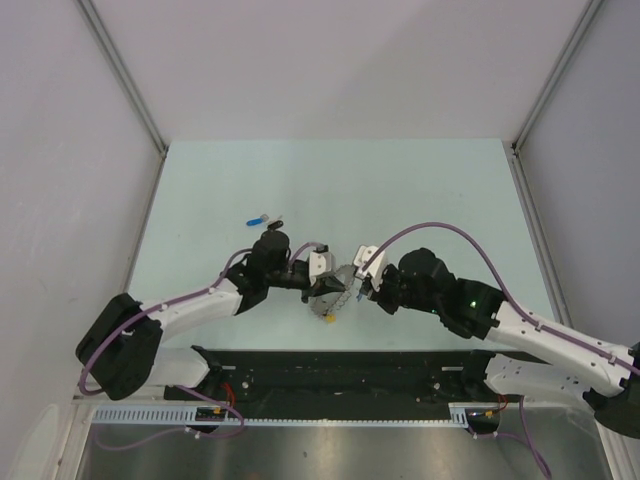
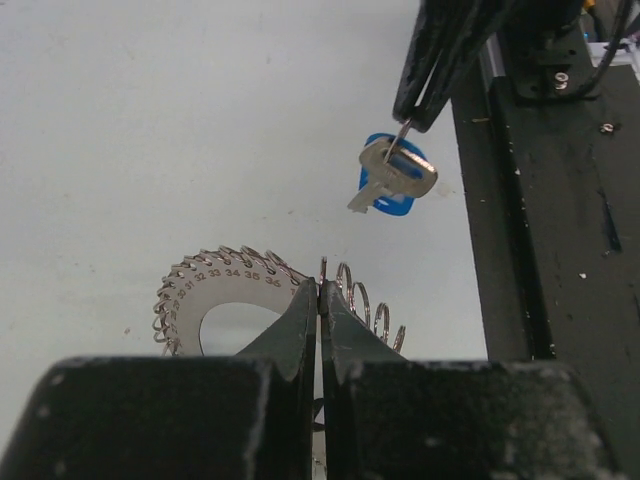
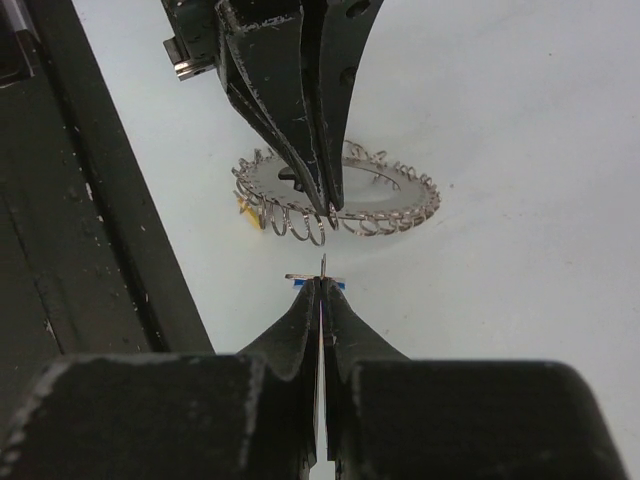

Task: Put the keys on the keyring

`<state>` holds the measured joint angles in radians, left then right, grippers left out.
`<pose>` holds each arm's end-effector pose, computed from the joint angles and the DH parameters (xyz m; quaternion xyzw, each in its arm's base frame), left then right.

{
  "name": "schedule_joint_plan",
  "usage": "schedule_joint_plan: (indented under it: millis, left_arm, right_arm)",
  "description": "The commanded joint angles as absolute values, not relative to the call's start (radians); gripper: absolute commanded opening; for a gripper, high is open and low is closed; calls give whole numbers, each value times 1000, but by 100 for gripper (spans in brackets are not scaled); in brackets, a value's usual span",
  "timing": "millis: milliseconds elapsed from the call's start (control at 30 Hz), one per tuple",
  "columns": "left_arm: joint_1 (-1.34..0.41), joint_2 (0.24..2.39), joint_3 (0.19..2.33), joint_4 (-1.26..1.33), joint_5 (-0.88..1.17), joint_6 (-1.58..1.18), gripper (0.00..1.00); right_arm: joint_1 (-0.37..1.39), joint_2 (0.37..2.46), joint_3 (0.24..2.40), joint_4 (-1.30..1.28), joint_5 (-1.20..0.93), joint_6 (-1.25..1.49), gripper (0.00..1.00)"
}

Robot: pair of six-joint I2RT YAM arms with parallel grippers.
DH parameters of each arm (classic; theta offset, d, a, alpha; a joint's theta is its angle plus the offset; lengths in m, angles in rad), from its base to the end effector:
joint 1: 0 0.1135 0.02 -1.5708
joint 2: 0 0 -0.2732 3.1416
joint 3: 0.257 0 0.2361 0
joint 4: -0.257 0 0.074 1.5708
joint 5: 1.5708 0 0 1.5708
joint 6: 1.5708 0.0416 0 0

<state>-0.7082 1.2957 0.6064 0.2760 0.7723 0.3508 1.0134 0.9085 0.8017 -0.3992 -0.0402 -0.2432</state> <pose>0.1750 -0.1881 0.2358 0.5695 0.5652 -0.4003 0.4426 0.0973 0.1592 0.3083 -0.5146 0.6909 0.2067 0.4638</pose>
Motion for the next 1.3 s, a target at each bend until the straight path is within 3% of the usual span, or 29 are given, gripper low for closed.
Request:
schedule_joint_plan:
  millis: [0,1267]
  left_arm:
    - [-703,1253,595,350,882,407,0]
    - [-703,1252,600,345,954,417,1]
  right_arm:
    - [1020,920,810,-388,-89,-267,0]
    - [1012,1012,810,-360,-90,-275,0]
